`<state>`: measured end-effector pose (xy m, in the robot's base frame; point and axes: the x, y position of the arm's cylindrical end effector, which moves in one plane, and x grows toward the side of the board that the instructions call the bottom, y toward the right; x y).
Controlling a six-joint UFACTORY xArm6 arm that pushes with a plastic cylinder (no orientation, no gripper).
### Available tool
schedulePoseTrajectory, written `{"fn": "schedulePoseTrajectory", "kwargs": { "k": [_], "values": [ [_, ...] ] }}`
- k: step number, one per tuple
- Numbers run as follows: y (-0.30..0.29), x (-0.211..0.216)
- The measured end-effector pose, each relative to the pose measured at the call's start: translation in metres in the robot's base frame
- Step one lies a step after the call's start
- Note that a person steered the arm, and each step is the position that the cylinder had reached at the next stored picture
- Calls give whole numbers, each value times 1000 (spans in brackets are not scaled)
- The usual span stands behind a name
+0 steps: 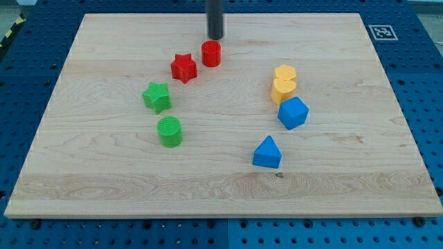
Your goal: Move your arm to the center
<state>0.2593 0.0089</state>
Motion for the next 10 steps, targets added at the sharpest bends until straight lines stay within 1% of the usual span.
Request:
{"fn": "schedulePoseTrajectory", "kwargs": {
  "k": [1, 2, 3, 7, 8, 9, 10],
  "values": [
    [56, 6],
    [73, 16],
    [73, 25],
    [70, 81],
    [59, 94],
    [44, 118],
    [41, 166]
  ]
}}
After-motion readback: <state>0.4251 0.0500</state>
